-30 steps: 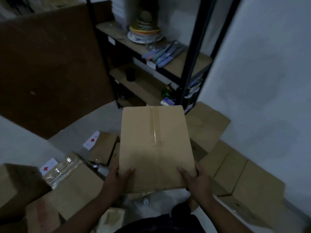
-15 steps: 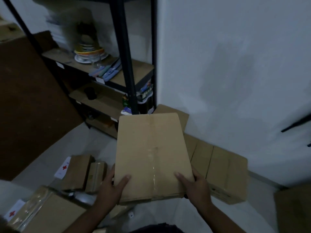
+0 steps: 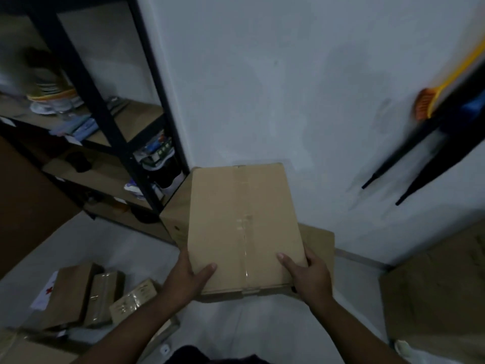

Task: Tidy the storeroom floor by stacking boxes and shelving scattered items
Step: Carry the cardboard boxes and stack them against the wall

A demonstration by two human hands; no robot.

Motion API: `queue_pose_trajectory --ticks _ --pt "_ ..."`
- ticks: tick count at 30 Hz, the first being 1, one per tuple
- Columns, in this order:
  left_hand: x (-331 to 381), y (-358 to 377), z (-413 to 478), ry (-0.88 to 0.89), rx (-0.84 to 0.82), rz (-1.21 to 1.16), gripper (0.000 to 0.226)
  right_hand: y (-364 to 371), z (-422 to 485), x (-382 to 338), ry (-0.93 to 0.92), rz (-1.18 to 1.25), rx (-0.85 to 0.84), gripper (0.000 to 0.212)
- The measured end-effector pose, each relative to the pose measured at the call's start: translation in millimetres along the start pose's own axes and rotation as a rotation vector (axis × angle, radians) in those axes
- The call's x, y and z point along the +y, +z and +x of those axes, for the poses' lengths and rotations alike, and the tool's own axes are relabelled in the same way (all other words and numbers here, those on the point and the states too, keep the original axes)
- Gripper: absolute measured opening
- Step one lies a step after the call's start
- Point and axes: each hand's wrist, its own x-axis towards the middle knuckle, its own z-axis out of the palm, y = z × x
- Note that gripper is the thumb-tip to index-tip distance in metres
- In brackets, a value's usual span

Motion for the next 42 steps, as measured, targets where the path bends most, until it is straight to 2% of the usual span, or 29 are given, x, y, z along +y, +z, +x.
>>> queue_pose_trajectory --ticks 4,9,12,15,22,26,30,32,35,39,42 --pt "9.5 29.5 31.6 0.002 -0.113 0.044 0.085 -16.8 19.2 18.8 0.064 0.003 0.07 0.06" --pt "20.6 50.2 93.9 -0.004 -0.204 0.154 0.092 -16.2 41.7 32.4 0.141 -0.004 0.166 0.056" --pt "25.6 62.4 129.3 0.015 -0.281 0.189 0.087 -12.5 59.7 30.1 0.167 -0.004 0.212 0.053" --pt "18.5 64.3 165.7 0.0 -0.352 0.204 0.101 -4.7 79.4 20.9 0.193 -0.031 0.24 0.046" --pt "0.0 62.0 233.4 -0.024 -0.521 0.145 0.144 39.3 128.4 19.7 0.261 -0.092 0.226 0.059" --pt "-26.0 50.1 270.4 0.001 -0.61 0.33 0.161 74.2 158.1 26.6 0.339 -0.074 0.176 0.066" --pt "-41.9 36.3 294.8 -0.103 -0.729 0.666 0.176 96.3 180.2 24.6 0.366 -0.119 0.12 0.072" --pt "-44.1 36.6 302.4 -0.08 -0.746 0.789 0.173 102.5 189.6 27.1 0.354 -0.186 0.087 0.079" --pt "-46.4 41.8 311.9 -0.054 -0.73 0.93 0.156 105.6 203.7 45.9 0.332 -0.27 -0.06 0.091" --pt "-60.6 52.6 333.5 0.007 -0.706 1.051 0.137 108.3 222.4 80.9 0.338 -0.344 -0.321 0.095" --pt "-79.1 61.8 350.7 0.058 -0.636 1.1 0.12 115.8 235.1 102.0 0.349 -0.309 -0.413 0.095"
